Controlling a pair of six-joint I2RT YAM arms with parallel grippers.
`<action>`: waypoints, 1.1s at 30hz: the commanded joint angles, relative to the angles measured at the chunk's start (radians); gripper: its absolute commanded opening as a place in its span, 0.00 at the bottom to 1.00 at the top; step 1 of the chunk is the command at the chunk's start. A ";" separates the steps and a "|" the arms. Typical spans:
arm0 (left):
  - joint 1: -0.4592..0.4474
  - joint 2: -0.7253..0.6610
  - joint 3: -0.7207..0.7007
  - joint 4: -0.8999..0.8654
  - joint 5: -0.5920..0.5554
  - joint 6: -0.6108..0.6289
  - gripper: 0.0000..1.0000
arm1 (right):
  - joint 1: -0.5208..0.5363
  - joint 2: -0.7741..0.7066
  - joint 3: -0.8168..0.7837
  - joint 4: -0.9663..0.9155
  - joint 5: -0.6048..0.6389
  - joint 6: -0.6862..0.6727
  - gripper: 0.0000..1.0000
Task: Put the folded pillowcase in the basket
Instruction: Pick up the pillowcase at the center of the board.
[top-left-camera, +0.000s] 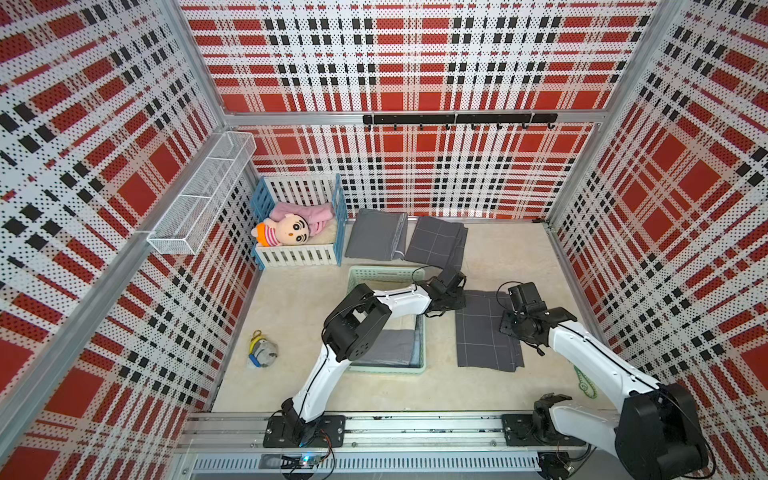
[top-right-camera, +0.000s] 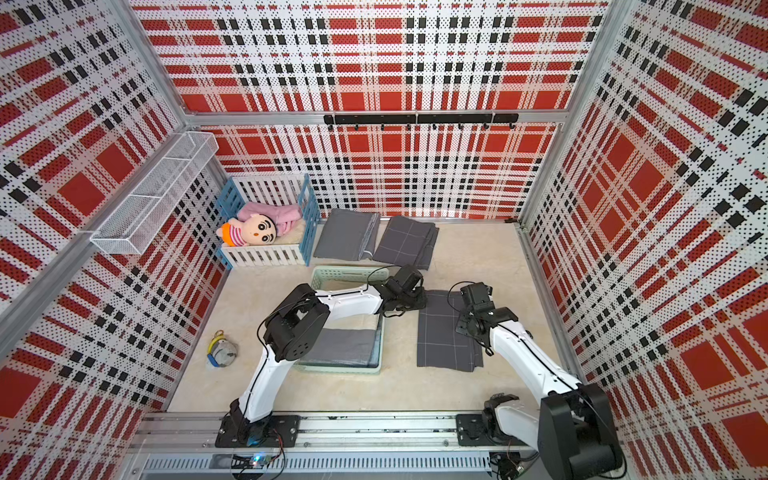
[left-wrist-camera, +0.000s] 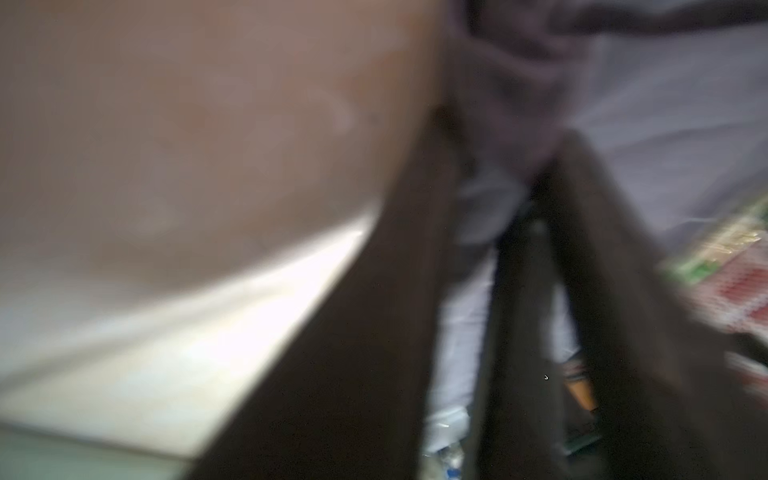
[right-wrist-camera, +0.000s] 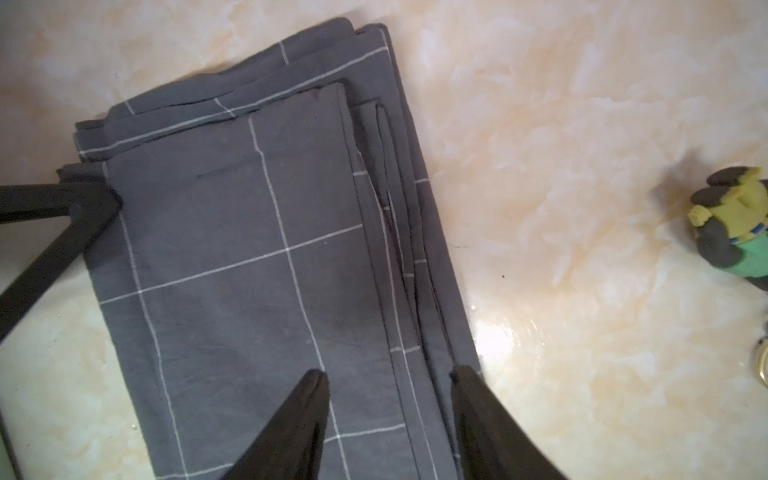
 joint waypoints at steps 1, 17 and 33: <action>0.023 -0.006 -0.064 0.091 0.032 -0.019 0.00 | -0.011 0.011 -0.016 0.016 -0.022 0.020 0.55; 0.071 -0.057 -0.077 0.131 0.017 -0.009 0.00 | -0.011 0.104 -0.100 0.083 -0.114 0.029 0.62; -0.047 -0.184 -0.019 0.066 -0.046 0.089 0.00 | -0.009 -0.028 -0.099 0.068 -0.161 0.059 0.00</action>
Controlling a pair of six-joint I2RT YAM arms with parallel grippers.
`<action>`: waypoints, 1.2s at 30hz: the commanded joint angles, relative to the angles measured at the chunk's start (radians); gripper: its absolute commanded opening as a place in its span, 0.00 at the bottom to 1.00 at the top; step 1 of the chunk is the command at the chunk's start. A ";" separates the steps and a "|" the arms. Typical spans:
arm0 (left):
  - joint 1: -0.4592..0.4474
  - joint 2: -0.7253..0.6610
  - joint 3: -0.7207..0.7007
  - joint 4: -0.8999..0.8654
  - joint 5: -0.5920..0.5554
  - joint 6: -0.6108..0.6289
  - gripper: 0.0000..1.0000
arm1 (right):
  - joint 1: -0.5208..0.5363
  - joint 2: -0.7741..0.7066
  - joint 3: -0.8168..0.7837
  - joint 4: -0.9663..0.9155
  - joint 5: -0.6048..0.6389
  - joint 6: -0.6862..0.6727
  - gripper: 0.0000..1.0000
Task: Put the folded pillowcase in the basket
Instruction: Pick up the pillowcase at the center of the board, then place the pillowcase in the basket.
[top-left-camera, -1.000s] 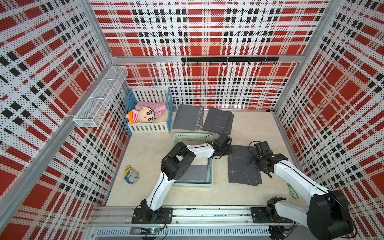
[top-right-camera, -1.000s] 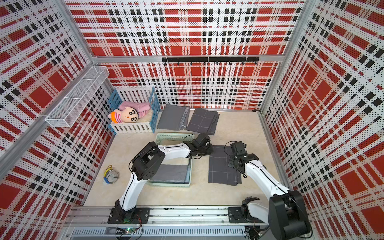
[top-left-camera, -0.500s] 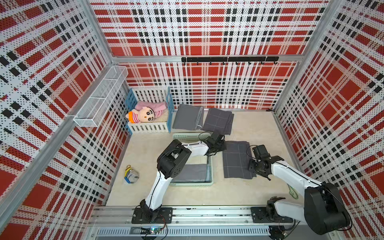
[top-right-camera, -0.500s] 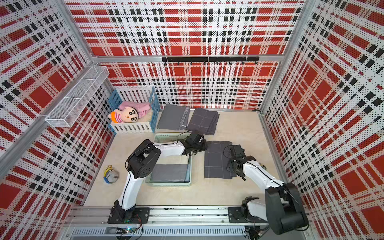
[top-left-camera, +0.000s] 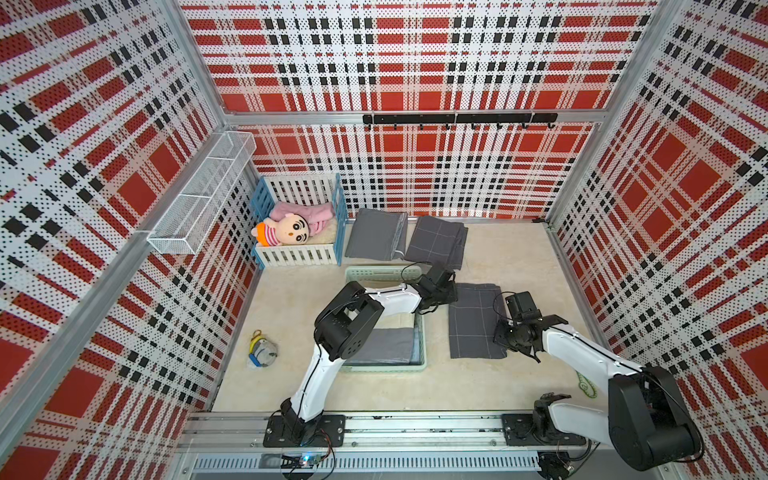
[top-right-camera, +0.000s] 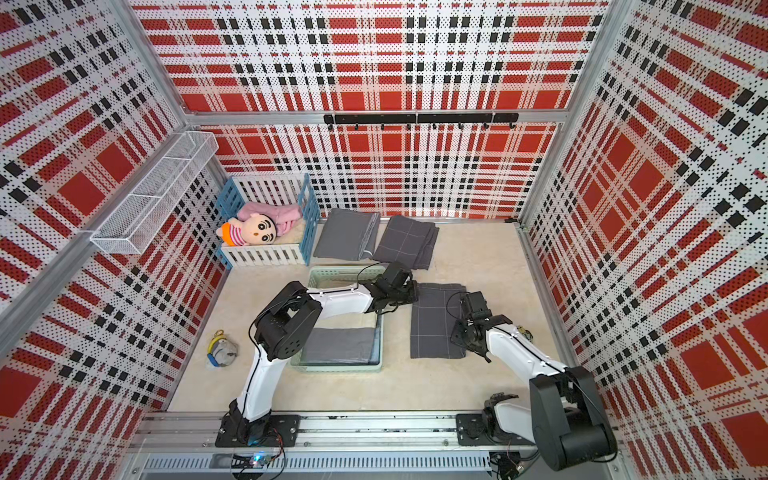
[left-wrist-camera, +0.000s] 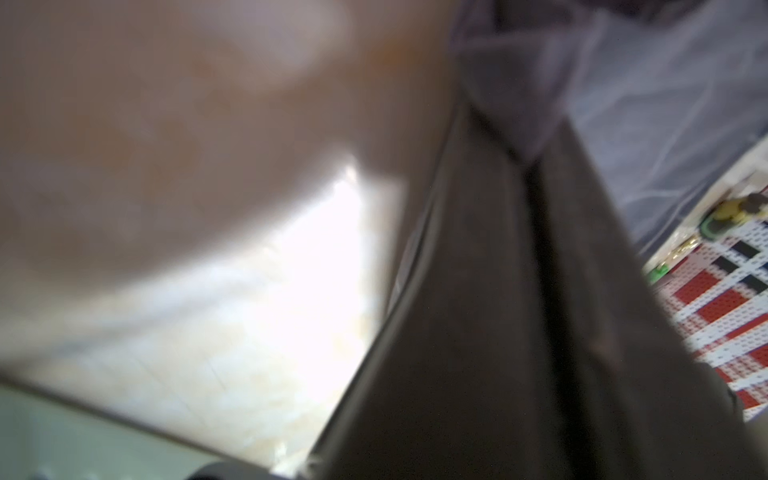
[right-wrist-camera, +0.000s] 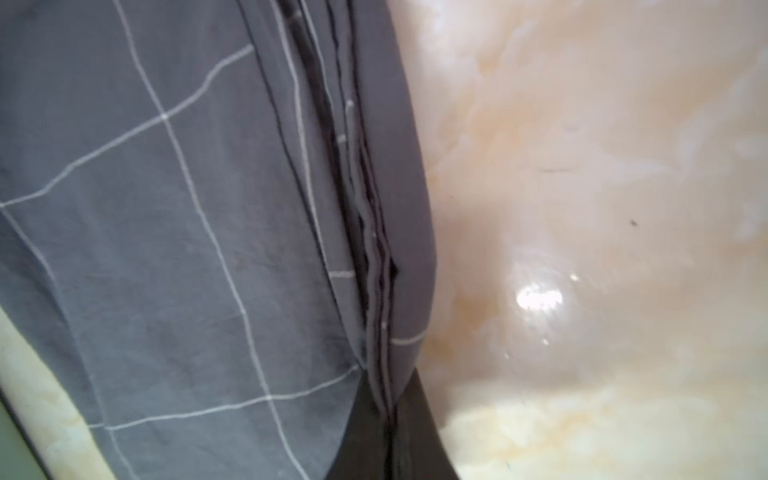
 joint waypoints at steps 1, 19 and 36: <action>-0.073 -0.125 0.052 -0.024 -0.029 0.066 0.00 | 0.004 -0.085 0.026 -0.042 0.023 0.018 0.00; 0.062 -0.643 -0.195 -0.262 -0.235 0.108 0.00 | 0.434 -0.005 0.442 -0.062 0.063 0.157 0.00; 0.457 -0.768 -0.468 -0.373 -0.215 0.169 0.00 | 0.684 0.545 0.729 0.129 -0.094 0.130 0.00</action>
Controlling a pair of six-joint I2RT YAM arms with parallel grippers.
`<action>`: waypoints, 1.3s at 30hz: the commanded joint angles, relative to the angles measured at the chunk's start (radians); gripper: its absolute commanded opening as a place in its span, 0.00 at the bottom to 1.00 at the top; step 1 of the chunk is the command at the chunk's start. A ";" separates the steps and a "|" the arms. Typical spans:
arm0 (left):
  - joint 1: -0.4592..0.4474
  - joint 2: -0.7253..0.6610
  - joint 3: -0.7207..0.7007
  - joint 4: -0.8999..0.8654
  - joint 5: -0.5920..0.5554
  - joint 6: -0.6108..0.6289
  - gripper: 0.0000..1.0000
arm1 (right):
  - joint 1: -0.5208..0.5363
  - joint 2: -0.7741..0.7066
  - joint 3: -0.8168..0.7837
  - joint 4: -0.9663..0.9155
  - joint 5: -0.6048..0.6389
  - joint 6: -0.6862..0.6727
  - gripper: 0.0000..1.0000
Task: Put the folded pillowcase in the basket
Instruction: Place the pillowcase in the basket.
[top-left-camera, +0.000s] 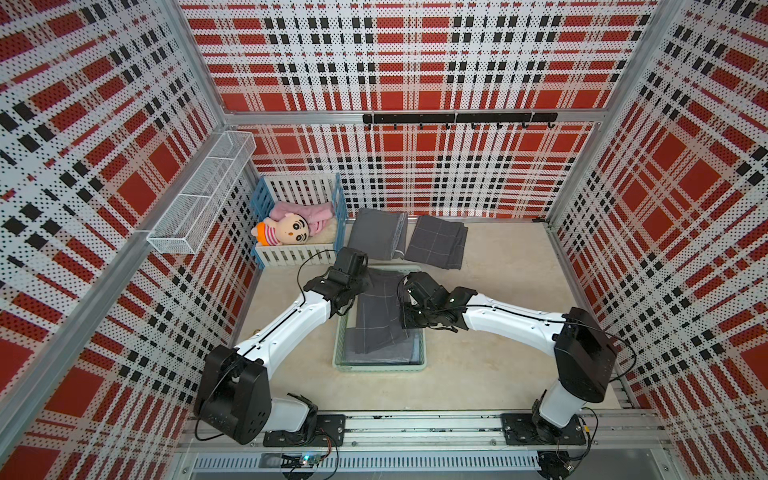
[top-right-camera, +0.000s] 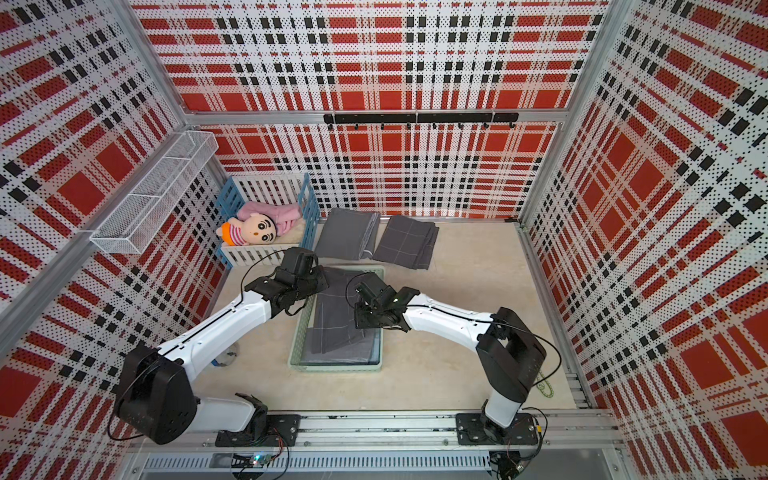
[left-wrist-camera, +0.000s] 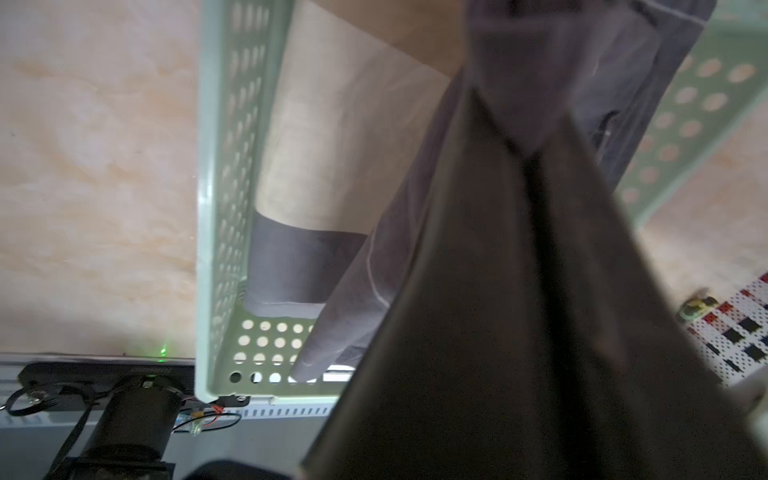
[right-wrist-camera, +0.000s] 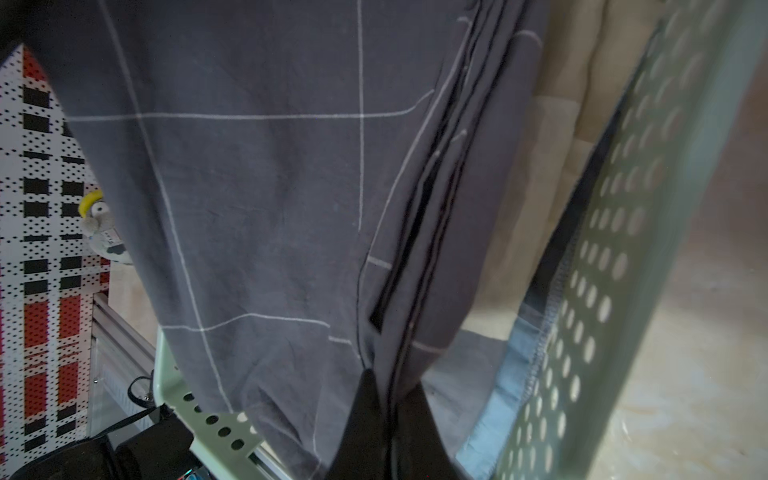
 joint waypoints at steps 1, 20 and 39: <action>0.029 0.031 0.011 0.025 0.009 0.054 0.00 | 0.003 0.032 0.052 0.025 -0.028 -0.017 0.00; 0.038 0.086 0.030 0.141 0.011 0.133 0.00 | 0.094 0.020 0.063 -0.067 0.125 -0.049 0.00; 0.053 0.149 0.016 0.122 -0.039 0.098 0.40 | 0.093 -0.011 0.039 -0.165 0.127 -0.077 0.59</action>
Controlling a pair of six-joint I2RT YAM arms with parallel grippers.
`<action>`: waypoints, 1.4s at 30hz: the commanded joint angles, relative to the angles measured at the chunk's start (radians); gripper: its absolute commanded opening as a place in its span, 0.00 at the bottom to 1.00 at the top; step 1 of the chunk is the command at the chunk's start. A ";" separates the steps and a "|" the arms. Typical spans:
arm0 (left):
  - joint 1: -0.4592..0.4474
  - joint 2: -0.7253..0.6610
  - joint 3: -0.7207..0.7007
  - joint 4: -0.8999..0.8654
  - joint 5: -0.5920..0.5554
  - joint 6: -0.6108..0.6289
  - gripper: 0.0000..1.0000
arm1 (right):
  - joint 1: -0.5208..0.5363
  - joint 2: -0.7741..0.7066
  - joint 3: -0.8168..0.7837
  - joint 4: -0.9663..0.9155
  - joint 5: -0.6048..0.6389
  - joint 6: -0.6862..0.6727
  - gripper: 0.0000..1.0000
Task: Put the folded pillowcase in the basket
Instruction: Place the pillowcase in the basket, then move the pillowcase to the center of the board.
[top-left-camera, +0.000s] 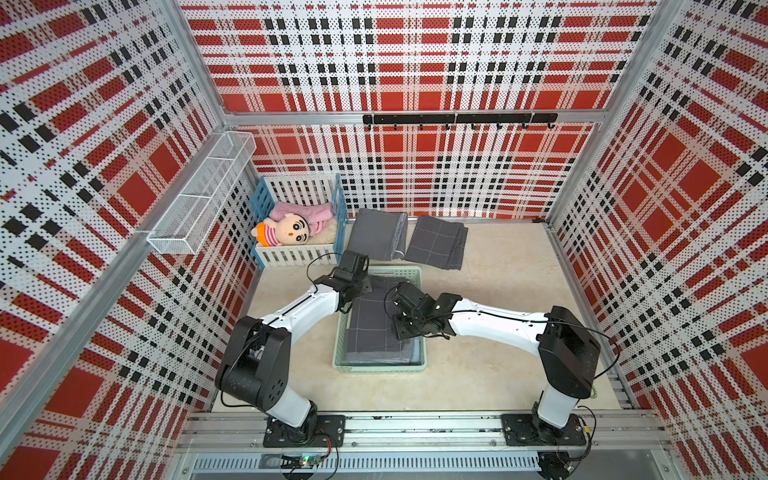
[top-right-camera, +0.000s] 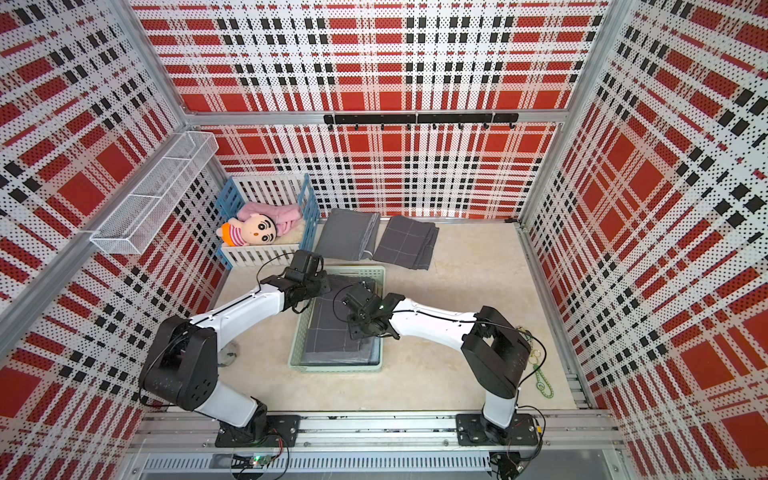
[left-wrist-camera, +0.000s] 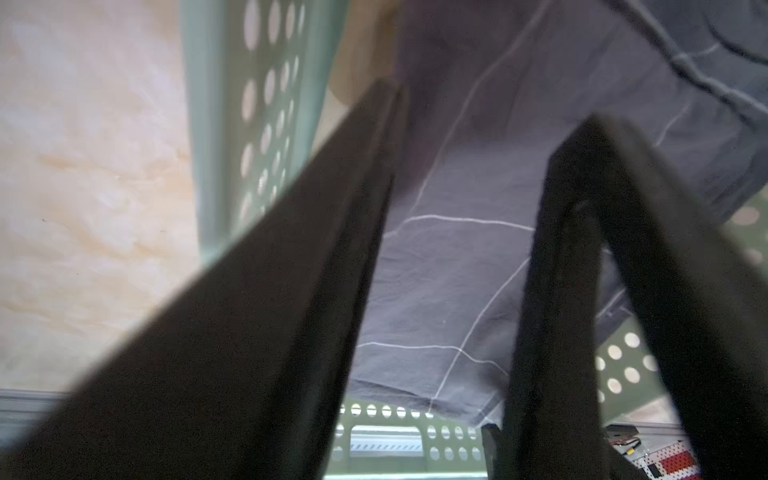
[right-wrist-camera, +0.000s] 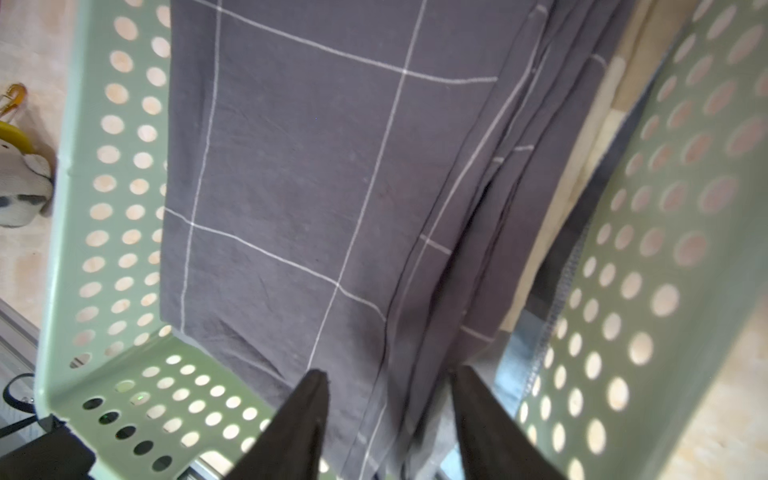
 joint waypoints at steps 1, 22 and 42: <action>0.007 -0.027 0.044 -0.002 -0.036 0.002 0.41 | 0.006 -0.064 0.004 -0.081 0.021 -0.014 0.60; -0.313 -0.335 -0.122 0.104 -0.279 -0.047 0.00 | -0.506 -0.109 0.071 -0.034 0.024 -0.427 0.00; -0.405 -0.296 -0.143 0.149 -0.225 -0.095 0.00 | -0.673 0.607 0.709 -0.055 -0.117 -0.345 0.00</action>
